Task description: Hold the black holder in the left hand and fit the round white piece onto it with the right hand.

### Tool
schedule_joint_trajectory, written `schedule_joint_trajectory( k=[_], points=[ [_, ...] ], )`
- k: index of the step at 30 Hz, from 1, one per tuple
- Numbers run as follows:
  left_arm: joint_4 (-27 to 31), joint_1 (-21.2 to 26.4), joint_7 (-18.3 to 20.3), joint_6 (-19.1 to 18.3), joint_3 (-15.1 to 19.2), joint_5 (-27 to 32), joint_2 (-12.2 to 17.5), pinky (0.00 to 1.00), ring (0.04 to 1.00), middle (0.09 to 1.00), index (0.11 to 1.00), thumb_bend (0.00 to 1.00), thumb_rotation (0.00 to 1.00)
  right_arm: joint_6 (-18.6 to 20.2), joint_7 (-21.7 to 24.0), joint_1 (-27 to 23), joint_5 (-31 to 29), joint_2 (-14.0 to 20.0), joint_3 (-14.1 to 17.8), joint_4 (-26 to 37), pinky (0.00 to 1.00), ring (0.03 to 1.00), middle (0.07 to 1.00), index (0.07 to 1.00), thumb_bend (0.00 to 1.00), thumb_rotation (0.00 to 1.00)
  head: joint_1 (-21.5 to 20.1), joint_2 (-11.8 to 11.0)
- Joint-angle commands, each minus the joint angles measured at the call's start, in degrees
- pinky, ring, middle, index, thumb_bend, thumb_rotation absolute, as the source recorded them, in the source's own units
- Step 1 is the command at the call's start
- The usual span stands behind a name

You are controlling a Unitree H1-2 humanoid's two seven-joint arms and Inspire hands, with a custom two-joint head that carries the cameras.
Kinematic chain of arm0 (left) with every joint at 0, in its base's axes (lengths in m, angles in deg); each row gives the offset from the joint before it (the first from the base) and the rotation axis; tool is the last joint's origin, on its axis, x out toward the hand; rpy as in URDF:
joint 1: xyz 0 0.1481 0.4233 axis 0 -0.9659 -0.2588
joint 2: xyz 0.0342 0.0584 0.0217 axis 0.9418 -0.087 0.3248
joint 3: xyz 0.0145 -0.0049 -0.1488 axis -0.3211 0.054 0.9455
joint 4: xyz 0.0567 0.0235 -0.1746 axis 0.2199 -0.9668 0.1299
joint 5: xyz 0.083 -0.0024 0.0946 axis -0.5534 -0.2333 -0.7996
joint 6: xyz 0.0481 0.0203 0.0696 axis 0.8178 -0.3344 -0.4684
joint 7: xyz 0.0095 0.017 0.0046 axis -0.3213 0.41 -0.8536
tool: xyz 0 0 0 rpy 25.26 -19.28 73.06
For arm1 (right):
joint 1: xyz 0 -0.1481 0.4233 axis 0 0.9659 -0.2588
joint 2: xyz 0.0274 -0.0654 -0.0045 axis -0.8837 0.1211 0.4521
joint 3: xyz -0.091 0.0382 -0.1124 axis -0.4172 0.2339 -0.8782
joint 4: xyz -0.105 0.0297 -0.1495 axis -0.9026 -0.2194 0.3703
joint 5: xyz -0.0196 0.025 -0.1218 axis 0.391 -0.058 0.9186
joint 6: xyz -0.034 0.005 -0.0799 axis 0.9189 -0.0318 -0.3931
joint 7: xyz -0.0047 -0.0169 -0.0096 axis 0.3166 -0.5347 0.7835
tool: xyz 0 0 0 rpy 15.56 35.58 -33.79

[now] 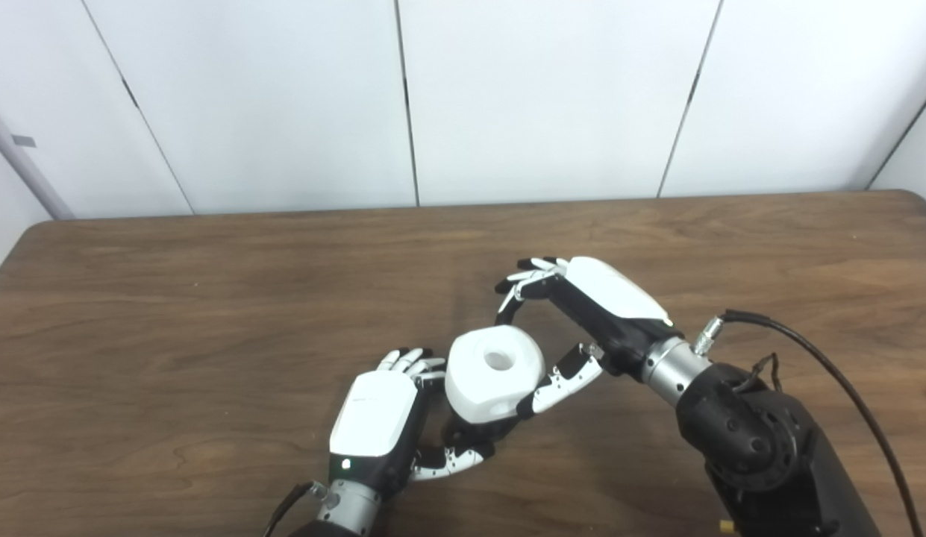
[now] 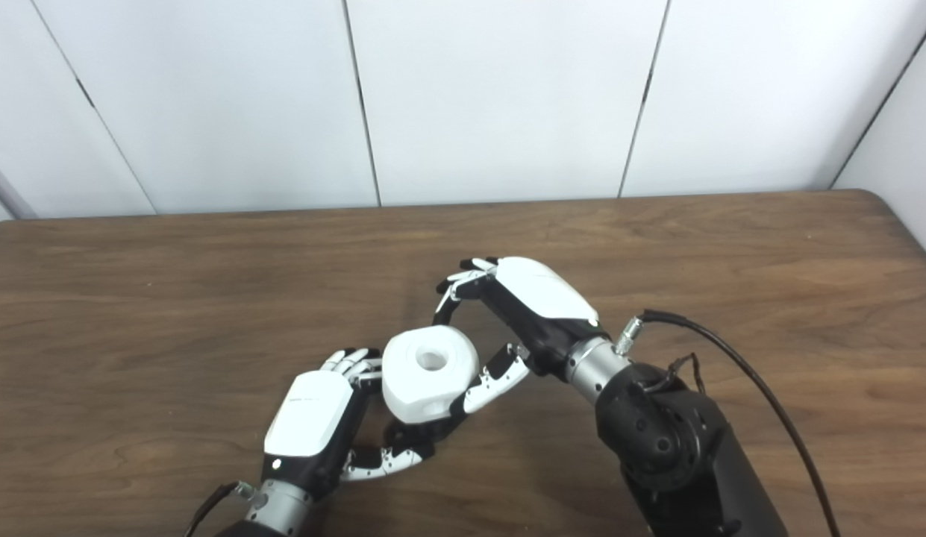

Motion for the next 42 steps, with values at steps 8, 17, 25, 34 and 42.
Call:
schedule_joint_trajectory(
  k=[8,17,25,34,42],
  points=[
    [-0.2,0.3,0.6,0.2,-0.6,-0.9,0.1,0.91,0.873,0.784,0.487,0.52,0.05,-1.4,-1.0,-1.7,0.3,0.3,0.6,0.7,1.0,0.952,0.82,0.481,0.53,0.14,-0.4,0.0],
    [0.1,0.3,1.1,0.1,-0.7,-1.1,0.2,0.91,0.877,0.786,0.487,0.52,0.05,-1.6,-1.3,-0.9,0.5,-0.2,0.2,0.3,1.0,0.95,0.818,0.481,0.53,0.14,-0.5,0.3],
    [0.1,0.2,1.1,0.0,-0.7,-1.3,0.2,0.91,0.877,0.788,0.487,0.52,0.05,-1.7,-1.5,-0.3,0.9,-0.3,-0.4,-0.1,0.99,0.948,0.824,0.481,0.53,0.14,-0.4,0.3],
    [-0.2,0.4,0.8,0.2,-0.6,-0.9,0.2,0.91,0.875,0.786,0.487,0.52,0.05,-2.4,-2.6,0.2,1.0,-0.3,-1.1,-1.0,0.98,0.956,0.825,0.481,0.53,0.14,-0.7,0.3],
    [0.0,0.5,0.9,0.3,-0.8,-1.0,0.2,0.91,0.875,0.786,0.487,0.52,0.05,-3.1,-2.9,0.7,0.0,-0.1,-1.1,-1.5,0.95,0.953,0.828,0.481,0.53,0.14,-0.7,0.4]
  ],
)
